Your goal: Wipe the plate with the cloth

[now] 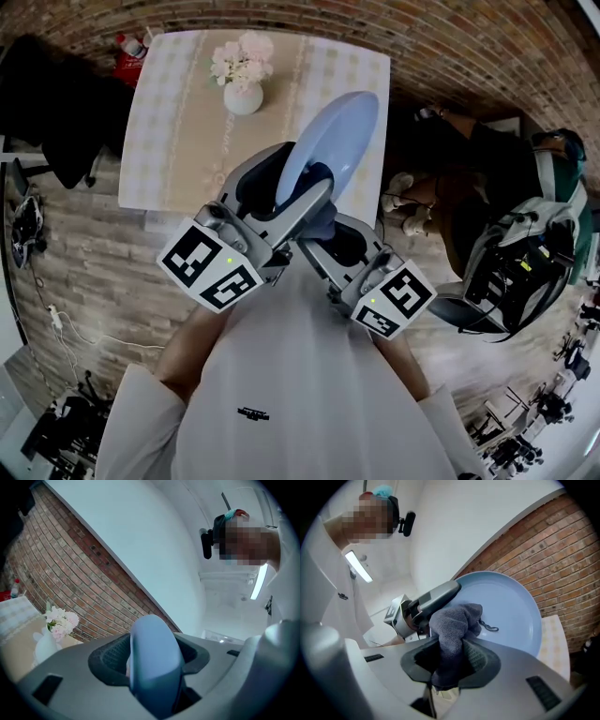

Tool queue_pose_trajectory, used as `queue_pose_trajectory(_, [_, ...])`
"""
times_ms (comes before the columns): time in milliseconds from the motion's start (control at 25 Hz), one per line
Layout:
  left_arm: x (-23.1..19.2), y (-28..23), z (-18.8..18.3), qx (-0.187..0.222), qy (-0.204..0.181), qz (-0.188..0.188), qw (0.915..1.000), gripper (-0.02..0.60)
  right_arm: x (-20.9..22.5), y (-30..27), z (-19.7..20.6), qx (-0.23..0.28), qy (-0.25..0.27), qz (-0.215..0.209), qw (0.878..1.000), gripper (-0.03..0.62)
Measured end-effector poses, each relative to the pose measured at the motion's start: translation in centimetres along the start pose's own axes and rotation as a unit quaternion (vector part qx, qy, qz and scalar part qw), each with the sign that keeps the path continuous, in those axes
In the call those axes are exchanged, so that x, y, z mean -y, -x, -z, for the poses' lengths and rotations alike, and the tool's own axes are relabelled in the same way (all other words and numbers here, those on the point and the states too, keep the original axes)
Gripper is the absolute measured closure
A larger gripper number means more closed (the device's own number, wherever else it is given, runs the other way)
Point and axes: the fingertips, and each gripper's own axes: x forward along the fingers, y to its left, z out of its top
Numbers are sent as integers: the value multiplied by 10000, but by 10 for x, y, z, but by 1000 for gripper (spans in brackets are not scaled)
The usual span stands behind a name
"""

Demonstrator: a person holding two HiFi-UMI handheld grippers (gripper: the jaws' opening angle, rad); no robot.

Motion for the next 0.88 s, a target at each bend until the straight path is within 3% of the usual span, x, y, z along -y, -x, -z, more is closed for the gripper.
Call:
queue_pose_trajectory(160, [-4,5,3,-14,53,-72,10000,316,13,6,-18,183,231,194,9994,470])
queue_pose_trajectory(520, [-2,14,-4,55,-45,-39,10000,318,58,46,-69,684,958,1210,9856,470])
queue_pose_trajectory(680, [-29,18,8,-63,-22,-203,9998,318,97,45,-51,443,1353,1853,9723,470])
queue_pose_trajectory(880, [-22,27,16,-242,51,-357,9991,318,106,72,-32,360,1021,2272,9678,470])
